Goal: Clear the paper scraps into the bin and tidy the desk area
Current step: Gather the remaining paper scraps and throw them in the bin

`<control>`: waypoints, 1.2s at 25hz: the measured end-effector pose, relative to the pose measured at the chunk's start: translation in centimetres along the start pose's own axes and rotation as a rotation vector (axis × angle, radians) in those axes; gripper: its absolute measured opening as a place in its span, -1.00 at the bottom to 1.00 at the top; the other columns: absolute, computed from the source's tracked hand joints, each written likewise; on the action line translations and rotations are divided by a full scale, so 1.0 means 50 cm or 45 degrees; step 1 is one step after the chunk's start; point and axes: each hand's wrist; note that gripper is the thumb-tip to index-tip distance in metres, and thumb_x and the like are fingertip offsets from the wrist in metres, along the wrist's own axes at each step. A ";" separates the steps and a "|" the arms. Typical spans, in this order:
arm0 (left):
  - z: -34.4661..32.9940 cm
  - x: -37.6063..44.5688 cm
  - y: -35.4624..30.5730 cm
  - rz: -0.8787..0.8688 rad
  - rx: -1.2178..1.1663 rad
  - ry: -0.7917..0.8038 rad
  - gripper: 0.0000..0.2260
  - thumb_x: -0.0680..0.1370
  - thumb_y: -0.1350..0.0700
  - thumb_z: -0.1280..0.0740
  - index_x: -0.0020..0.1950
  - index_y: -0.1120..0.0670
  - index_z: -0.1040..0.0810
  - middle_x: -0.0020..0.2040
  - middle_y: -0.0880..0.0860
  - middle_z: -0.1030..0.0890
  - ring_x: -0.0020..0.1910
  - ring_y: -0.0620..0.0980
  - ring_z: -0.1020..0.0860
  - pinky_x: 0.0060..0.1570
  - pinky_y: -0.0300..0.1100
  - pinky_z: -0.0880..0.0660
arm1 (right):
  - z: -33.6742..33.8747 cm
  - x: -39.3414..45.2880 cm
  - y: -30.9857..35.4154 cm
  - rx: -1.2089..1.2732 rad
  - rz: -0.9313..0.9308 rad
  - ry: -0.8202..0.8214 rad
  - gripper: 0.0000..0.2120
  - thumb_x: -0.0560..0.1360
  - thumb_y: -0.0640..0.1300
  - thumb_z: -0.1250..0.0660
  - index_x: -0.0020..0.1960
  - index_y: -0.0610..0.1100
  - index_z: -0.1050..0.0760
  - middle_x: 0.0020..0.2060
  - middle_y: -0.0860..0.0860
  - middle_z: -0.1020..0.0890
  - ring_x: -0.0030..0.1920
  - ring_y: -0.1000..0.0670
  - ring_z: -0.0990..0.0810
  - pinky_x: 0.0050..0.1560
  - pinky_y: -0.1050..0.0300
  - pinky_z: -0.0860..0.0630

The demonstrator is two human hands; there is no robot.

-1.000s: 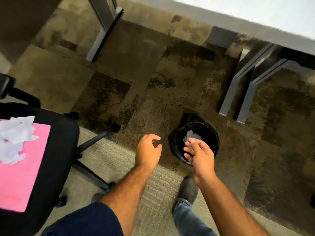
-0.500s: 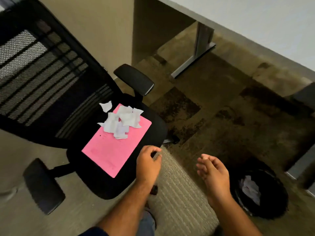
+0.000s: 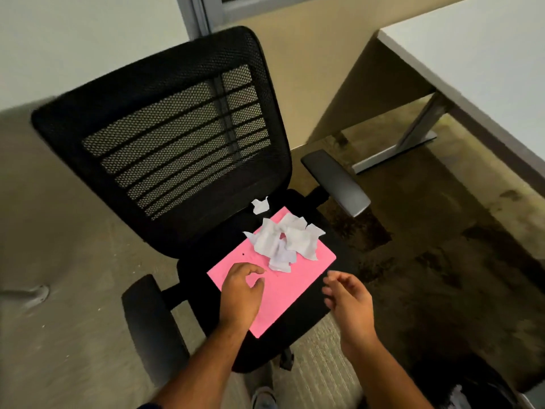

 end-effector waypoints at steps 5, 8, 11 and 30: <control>0.028 0.086 0.023 0.135 -0.063 -0.011 -0.80 0.55 0.22 -0.51 0.01 -0.09 -0.67 0.18 -0.09 -0.61 0.17 -0.10 -0.59 0.14 -0.20 -0.49 | -0.088 0.082 0.030 -0.220 -0.010 0.116 -0.93 0.65 -0.13 -0.40 0.06 -0.01 -0.66 0.03 0.00 -0.71 0.08 -0.04 -0.67 0.02 0.08 -0.55; 0.010 0.126 0.031 0.255 -0.101 0.049 -0.83 0.55 0.15 -0.51 0.03 -0.12 -0.65 0.22 -0.09 -0.58 0.20 -0.09 -0.56 0.14 -0.17 -0.45 | -0.104 0.167 0.028 -0.564 0.009 0.207 -0.95 0.62 -0.10 -0.45 0.07 -0.03 -0.64 0.11 -0.03 -0.67 0.07 -0.09 -0.67 0.03 -0.01 -0.61; -0.028 0.142 0.031 0.375 -0.146 0.008 -0.82 0.55 0.13 -0.51 0.02 -0.15 -0.63 0.21 -0.09 -0.56 0.22 -0.08 -0.54 0.13 -0.15 -0.43 | -0.095 0.247 0.029 -0.918 0.031 0.337 -0.90 0.59 -0.11 -0.47 0.09 -0.01 -0.61 0.21 -0.06 -0.63 0.12 -0.14 -0.68 0.17 -0.09 -0.66; -0.192 0.327 0.091 0.433 0.119 0.053 -0.63 0.51 0.27 -0.53 0.31 0.13 -0.68 0.42 0.03 -0.52 0.35 -0.07 -0.50 0.18 -0.38 -0.47 | -0.131 0.503 0.014 -1.640 0.494 0.429 -0.74 0.56 -0.27 -0.47 0.25 -0.12 -0.68 0.30 -0.12 -0.62 0.26 -0.15 -0.61 0.24 0.01 -0.66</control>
Point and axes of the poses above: each hand's wrist, its own x-axis towards the middle knuckle, its own z-axis out of the back of the hand, y = z × x
